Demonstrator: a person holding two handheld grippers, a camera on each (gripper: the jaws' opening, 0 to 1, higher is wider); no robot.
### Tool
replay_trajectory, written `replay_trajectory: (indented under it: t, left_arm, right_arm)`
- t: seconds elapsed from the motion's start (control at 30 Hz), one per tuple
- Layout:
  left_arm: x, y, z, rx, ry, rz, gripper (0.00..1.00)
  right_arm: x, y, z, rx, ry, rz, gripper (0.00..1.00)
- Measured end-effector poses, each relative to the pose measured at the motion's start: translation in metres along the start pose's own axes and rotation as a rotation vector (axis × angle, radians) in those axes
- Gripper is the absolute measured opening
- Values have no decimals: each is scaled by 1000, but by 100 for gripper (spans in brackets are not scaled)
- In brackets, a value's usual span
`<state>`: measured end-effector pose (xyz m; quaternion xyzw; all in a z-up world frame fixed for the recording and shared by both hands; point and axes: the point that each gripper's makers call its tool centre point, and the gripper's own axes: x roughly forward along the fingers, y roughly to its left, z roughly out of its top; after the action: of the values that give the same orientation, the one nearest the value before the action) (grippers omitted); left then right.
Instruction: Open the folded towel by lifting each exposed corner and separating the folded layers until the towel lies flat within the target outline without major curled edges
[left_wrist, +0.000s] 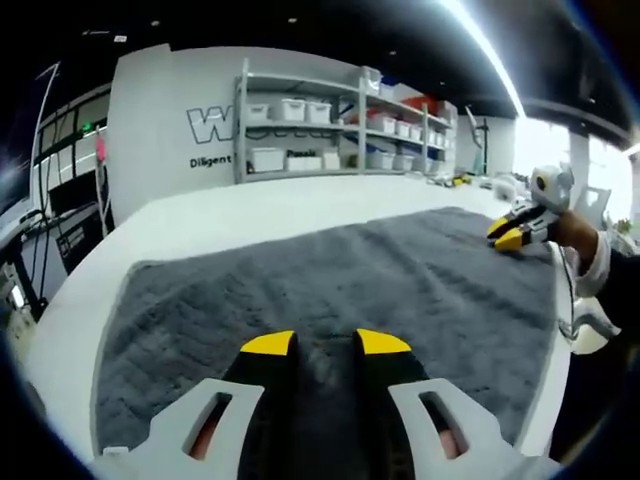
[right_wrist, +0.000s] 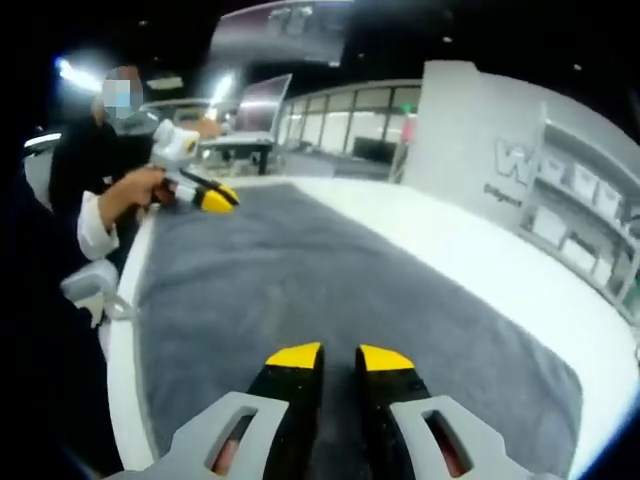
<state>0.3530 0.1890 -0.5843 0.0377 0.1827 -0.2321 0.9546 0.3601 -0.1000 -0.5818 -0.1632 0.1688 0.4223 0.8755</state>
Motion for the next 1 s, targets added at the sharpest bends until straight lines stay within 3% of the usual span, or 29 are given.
replay_trajectory:
  t: [0.4, 0.57, 1.0]
  left_arm:
    - [1, -32, -2, 41, 18, -41, 22]
    - [7, -25, -6, 54, 45, -56, 22]
    - [9, -28, -10, 66, 47, -52, 25]
  right_arm:
    - [-21, -31, -24, 101, 16, -114, 10]
    - [-25, -35, -38, 103, 51, -139, 10]
    - [-31, -38, -41, 128, 33, -148, 10]
